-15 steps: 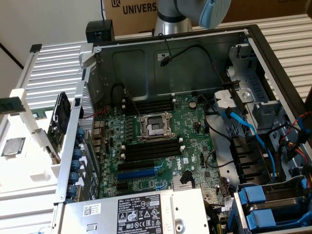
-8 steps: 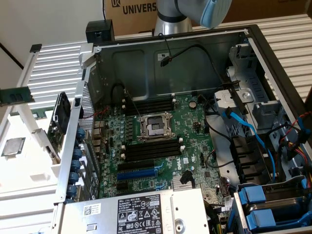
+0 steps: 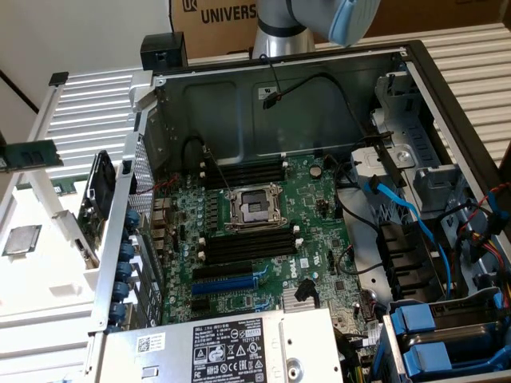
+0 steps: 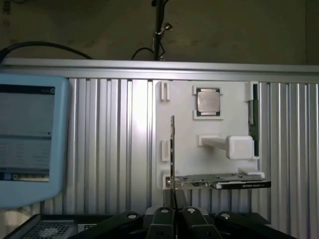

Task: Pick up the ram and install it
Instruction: 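Pick up the ram and move it above insertion slot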

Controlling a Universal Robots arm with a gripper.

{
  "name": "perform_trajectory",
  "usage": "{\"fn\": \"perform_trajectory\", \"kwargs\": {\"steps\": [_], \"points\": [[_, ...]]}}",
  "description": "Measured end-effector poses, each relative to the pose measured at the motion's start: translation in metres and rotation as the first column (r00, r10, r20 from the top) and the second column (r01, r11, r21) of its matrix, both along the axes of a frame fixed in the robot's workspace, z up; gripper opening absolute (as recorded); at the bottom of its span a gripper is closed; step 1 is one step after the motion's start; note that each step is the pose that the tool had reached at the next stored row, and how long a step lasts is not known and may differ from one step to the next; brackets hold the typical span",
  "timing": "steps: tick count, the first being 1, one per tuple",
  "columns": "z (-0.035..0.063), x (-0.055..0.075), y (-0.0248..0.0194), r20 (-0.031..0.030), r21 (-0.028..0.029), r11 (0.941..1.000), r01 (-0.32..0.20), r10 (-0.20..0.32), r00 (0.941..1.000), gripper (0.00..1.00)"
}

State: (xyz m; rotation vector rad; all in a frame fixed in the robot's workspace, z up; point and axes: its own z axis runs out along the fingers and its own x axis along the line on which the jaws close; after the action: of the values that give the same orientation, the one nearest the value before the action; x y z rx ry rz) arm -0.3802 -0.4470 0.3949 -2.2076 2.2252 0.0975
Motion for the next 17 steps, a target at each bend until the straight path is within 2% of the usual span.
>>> {"fn": "perform_trajectory", "kwargs": {"steps": [2, 4, 12, 16, 17], "points": [[-0.0001, 0.002, 0.0000, 0.0001, 0.0000, 1.0000, 0.004, -0.004, 1.0000, 0.12], [0.0010, 0.010, 0.0000, -0.0001, 0.0003, 1.0000, 0.004, -0.004, 1.0000, 0.12], [0.0134, 0.047, -0.0006, -0.0001, 0.0087, 1.0000, 0.004, -0.004, 1.0000, 0.12], [0.0179, 0.065, -0.0008, -0.0001, 0.0102, 0.9999, 0.004, -0.004, 1.0000, 0.12], [0.0192, 0.074, -0.0009, -0.0003, 0.0102, 0.9999, 0.003, -0.003, 1.0000, 0.12]]}}
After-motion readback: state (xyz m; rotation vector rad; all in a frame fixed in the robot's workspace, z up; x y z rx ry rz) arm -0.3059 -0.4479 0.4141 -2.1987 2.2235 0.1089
